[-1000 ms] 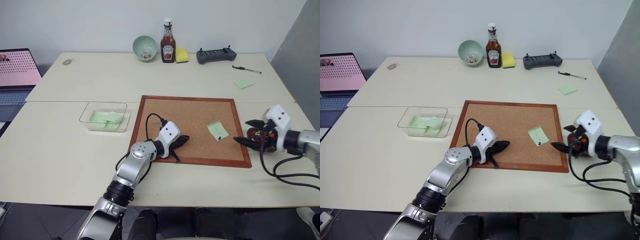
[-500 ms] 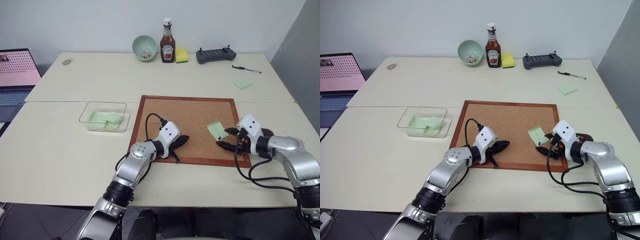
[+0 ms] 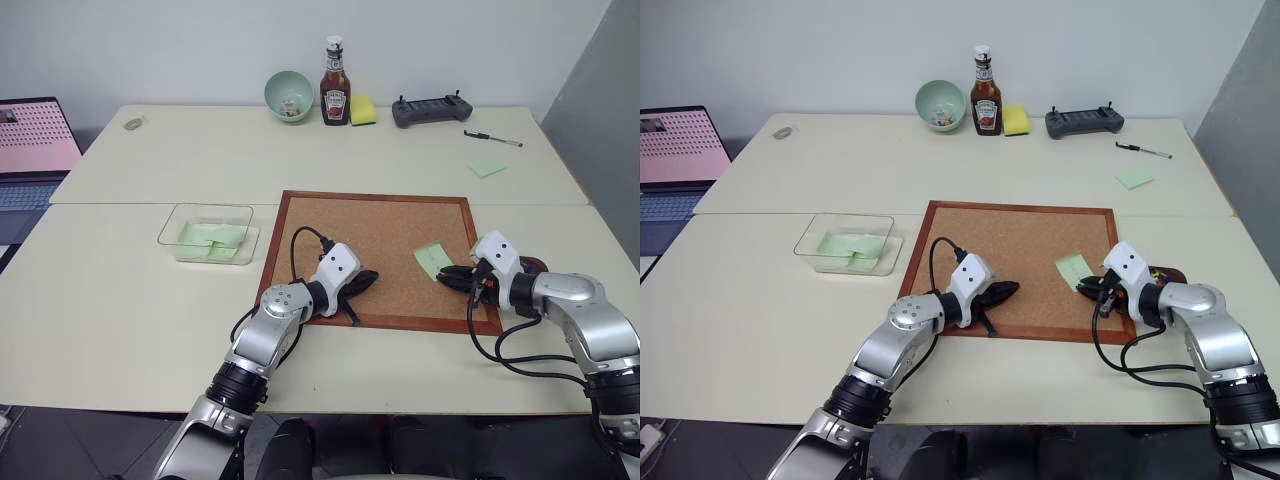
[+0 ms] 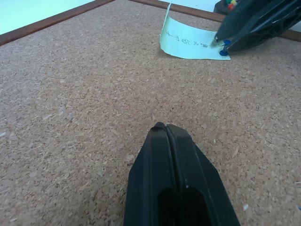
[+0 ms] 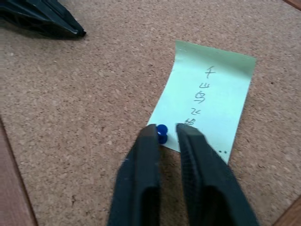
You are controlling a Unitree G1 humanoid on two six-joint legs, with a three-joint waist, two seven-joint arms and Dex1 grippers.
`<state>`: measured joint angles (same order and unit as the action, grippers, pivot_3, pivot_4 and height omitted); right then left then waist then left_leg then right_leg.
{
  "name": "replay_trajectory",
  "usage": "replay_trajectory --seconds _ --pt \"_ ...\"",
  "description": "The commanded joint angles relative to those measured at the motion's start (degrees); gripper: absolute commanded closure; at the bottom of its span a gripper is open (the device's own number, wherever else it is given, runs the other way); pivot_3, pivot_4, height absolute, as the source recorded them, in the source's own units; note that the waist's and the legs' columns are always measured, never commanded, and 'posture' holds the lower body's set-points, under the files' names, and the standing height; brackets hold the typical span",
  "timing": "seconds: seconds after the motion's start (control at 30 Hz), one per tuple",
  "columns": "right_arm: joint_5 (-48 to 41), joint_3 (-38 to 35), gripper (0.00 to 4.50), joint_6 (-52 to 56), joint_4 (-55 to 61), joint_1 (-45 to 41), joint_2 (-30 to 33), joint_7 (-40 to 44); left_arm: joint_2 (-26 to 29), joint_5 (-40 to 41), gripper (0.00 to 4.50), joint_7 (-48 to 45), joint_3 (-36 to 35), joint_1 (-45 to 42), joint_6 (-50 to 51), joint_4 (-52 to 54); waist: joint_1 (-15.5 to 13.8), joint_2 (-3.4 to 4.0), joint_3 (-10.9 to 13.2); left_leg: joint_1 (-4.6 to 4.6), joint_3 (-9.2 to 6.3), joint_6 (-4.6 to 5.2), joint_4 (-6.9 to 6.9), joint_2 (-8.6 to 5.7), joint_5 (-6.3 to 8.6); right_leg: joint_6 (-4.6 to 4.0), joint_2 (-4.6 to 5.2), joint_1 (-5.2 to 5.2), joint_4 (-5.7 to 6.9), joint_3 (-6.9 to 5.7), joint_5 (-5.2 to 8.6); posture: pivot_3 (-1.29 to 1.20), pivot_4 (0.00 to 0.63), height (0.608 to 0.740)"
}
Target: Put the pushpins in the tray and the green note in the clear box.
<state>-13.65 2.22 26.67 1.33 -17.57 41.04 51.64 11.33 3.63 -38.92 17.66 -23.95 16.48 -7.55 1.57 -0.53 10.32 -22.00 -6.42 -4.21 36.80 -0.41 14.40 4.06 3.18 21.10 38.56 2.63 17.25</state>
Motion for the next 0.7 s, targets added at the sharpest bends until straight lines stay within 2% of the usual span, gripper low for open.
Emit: replay_trajectory --seconds 0.03,0.4,0.67,0.7 --pt "-0.4 -1.32 4.48 -0.76 1.64 -0.79 0.95 0.63 0.09 -0.76 4.5 -0.32 1.33 1.47 1.68 -1.57 0.0 0.0 0.0 0.0 0.0 0.0 0.0 0.0 0.0 0.0 0.0 0.0 0.0 0.0 0.0 0.0 0.15 0.74" --pt "-3.43 -3.54 4.48 -0.44 8.75 -2.03 1.68 1.57 -0.24 -0.13 4.5 -0.48 1.06 1.7 2.55 -0.87 0.03 0.0 0.0 0.0 -0.01 0.0 0.0 0.01 0.0 0.0 0.0 0.02 0.01 0.0 0.0 0.0 0.15 0.74" --pt "-2.31 -2.02 4.48 -2.34 9.26 -2.78 2.19 1.85 -1.75 1.31 4.5 0.44 -0.43 1.07 4.01 -0.53 -0.01 -0.01 0.01 -0.01 -0.01 0.0 0.0 0.0 0.0 0.0 0.0 0.01 -0.01 -0.01 0.0 0.0 0.15 0.74" --pt "-1.89 -1.43 4.49 -2.99 8.92 -3.04 1.77 1.72 -2.83 3.12 4.32 1.48 -2.35 0.88 6.04 0.41 -0.01 -0.01 0.01 -0.01 -0.01 0.0 0.0 0.0 0.0 0.0 0.0 0.01 -0.01 -0.01 0.0 0.0 0.15 0.74"
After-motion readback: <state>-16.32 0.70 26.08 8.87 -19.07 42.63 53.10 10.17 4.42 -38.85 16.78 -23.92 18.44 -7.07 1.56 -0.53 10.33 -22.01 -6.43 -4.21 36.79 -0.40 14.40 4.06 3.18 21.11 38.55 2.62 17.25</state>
